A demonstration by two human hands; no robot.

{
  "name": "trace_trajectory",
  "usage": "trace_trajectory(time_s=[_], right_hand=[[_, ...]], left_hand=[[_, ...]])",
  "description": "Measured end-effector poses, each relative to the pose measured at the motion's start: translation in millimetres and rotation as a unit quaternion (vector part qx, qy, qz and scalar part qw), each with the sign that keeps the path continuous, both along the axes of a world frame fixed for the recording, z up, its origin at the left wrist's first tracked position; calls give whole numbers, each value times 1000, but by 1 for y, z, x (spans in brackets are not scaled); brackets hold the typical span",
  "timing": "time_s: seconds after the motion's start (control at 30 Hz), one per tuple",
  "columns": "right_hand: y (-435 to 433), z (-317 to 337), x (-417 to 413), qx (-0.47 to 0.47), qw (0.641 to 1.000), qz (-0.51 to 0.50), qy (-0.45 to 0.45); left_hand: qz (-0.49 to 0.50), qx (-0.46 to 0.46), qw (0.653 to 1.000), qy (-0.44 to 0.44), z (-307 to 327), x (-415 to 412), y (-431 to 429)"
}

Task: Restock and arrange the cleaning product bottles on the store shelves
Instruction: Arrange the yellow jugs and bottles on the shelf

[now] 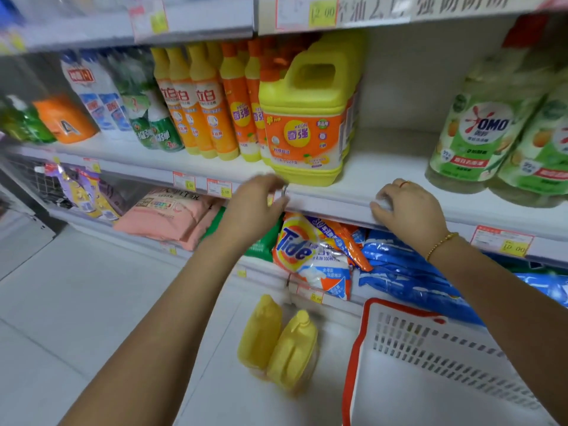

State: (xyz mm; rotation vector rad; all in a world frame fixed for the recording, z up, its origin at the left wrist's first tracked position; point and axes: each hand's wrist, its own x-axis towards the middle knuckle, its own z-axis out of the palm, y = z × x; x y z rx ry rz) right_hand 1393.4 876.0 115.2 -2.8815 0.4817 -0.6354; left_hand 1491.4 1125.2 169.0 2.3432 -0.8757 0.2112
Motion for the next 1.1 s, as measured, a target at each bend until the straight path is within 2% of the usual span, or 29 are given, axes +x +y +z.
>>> trace_trajectory(time_s=[0.1,0.17,0.2,0.27,0.33,0.4,0.47,0.57,0.67,0.8,0.9,0.93,0.97,1.03,1.1], right_hand=[[-4,0,-5,7,1000,12,9],[-6,-1,-8,15,1000,18,9],[-7,-1,-9,18,1000,21,9],[-9,0,-10,27,999,29,10],[-11,0,-11,35,999,37,10],[-12,1,-11,41,998,42,7],[-12,0,-11,42,998,45,-2],[-12,1,-11,39,998,38,3],[-9,0,-10,49,998,27,-4],[-9,-1,-8,53,998,18,5],[-10,0,-9,68,997,20,25],[-11,4,-10,105,994,23,19],[-9,11,-13,180,983,35,-6],[-4,34,-22,364,921,86,-108],[3,59,-32,470,848,144,-199]], left_hand=[[-47,-49,986,-152,62,12,-41],[-25,-40,982,-181,78,27,-66],[3,-37,985,-167,81,36,-76],[51,-68,990,-113,78,52,-86],[66,-157,984,-59,75,61,-88],[92,-274,957,3,70,70,-87],[95,-344,925,128,64,79,-82],[12,-303,907,292,46,90,-72],[-24,-264,903,338,32,94,-62],[-79,-227,922,302,25,92,-52],[-92,-180,963,176,22,64,-54],[-90,-169,973,132,19,54,-55],[-93,-172,976,101,17,43,-57],[-109,-199,972,66,18,23,-60],[-131,-205,969,47,24,7,-64]])
